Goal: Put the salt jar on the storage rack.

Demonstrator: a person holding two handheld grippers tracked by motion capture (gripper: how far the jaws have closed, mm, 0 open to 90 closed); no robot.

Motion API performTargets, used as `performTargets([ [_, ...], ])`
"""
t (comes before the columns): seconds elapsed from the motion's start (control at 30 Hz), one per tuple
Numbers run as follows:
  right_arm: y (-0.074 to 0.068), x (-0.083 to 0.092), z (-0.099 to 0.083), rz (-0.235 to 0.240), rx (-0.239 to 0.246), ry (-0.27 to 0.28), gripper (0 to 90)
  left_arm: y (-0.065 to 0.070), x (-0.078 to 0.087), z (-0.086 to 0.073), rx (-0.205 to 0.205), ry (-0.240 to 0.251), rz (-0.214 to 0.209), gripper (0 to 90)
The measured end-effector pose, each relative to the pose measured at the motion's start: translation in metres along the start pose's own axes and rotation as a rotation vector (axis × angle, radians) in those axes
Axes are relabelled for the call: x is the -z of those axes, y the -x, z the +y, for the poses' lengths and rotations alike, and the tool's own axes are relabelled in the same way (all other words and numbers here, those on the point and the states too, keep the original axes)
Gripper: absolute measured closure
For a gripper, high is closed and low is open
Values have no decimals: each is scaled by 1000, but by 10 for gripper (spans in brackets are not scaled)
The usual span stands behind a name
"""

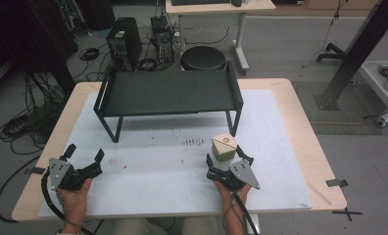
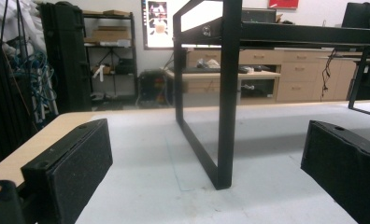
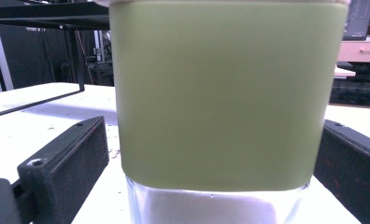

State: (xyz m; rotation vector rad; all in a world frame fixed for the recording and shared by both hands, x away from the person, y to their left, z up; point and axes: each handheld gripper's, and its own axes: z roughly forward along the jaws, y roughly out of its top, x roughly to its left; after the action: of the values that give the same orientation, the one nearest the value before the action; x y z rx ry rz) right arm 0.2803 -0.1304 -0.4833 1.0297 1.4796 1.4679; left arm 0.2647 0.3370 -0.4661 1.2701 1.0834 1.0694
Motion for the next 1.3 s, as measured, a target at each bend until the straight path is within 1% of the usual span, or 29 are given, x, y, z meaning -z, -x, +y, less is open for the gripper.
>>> performTargets([
  [1.3,0,0,0,4,4,2,32,0,0,0,1,1,0,21],
])
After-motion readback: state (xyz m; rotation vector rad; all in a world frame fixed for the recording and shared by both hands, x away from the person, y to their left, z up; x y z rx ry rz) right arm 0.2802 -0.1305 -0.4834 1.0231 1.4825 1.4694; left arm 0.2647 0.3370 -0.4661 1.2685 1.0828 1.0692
